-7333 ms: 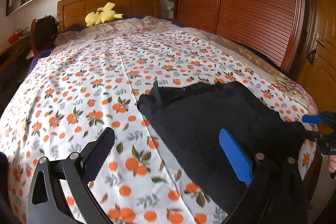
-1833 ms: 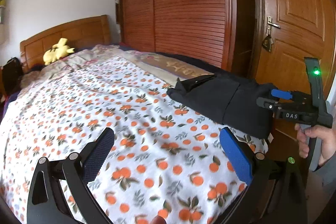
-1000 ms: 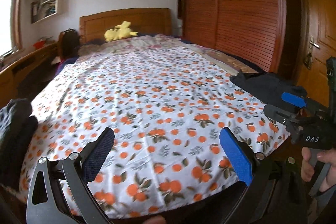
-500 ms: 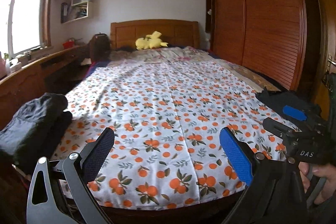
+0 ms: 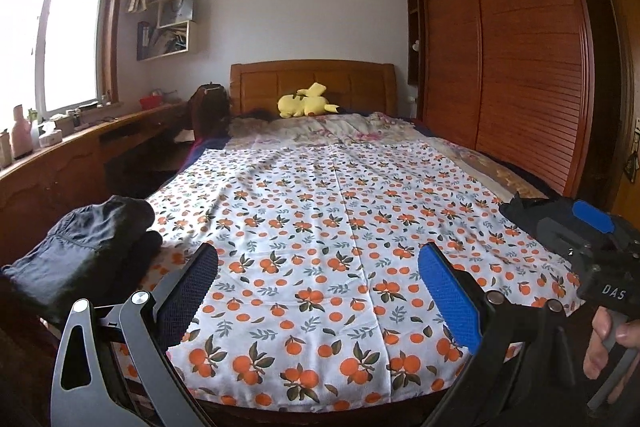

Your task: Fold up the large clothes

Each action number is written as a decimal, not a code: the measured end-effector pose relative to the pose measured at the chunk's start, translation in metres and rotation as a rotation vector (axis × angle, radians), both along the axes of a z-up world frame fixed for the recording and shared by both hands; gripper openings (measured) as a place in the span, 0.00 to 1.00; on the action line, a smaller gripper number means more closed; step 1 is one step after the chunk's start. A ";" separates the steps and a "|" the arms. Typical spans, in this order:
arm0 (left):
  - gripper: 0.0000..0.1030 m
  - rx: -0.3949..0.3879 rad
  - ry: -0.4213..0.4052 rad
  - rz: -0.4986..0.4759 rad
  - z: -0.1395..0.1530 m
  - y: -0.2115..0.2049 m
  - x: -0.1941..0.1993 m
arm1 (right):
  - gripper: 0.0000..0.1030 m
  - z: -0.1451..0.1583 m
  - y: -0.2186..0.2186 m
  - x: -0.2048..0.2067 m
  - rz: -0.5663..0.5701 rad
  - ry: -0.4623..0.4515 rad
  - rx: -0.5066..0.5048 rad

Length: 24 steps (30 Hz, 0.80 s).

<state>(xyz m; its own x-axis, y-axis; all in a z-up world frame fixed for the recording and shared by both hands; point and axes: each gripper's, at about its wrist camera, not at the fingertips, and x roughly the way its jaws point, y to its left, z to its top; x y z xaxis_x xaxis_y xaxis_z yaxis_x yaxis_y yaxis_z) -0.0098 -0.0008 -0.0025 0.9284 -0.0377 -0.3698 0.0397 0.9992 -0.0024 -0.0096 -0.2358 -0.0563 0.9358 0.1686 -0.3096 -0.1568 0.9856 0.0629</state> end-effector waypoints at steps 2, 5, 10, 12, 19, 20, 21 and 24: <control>0.98 -0.007 -0.001 0.002 0.001 0.000 -0.002 | 0.93 0.002 -0.002 -0.002 0.002 -0.005 0.002; 0.98 -0.013 0.001 0.002 0.000 0.001 -0.004 | 0.93 0.003 -0.002 -0.004 0.009 -0.007 0.004; 0.98 -0.012 0.001 0.002 -0.001 0.001 -0.004 | 0.93 0.003 0.000 -0.005 0.017 -0.010 0.005; 0.98 -0.015 0.001 0.002 -0.001 0.001 -0.005 | 0.93 0.003 0.000 -0.005 0.017 -0.009 0.007; 0.98 -0.015 -0.001 0.002 -0.001 0.002 -0.006 | 0.93 0.003 0.000 -0.005 0.016 -0.009 0.007; 0.98 -0.013 0.000 0.002 -0.001 0.002 -0.005 | 0.93 0.003 0.000 -0.005 0.016 -0.010 0.005; 0.98 -0.013 0.000 0.003 -0.001 0.001 -0.006 | 0.93 0.003 0.001 -0.005 0.016 -0.010 0.005; 0.98 -0.012 0.000 0.003 -0.002 0.001 -0.006 | 0.93 0.003 0.001 -0.005 0.016 -0.011 0.006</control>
<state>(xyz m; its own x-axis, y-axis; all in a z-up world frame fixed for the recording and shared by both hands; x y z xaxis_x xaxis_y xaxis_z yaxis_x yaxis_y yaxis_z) -0.0161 0.0005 -0.0041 0.9285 -0.0391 -0.3693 0.0364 0.9992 -0.0142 -0.0149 -0.2351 -0.0530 0.9362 0.1856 -0.2984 -0.1733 0.9826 0.0673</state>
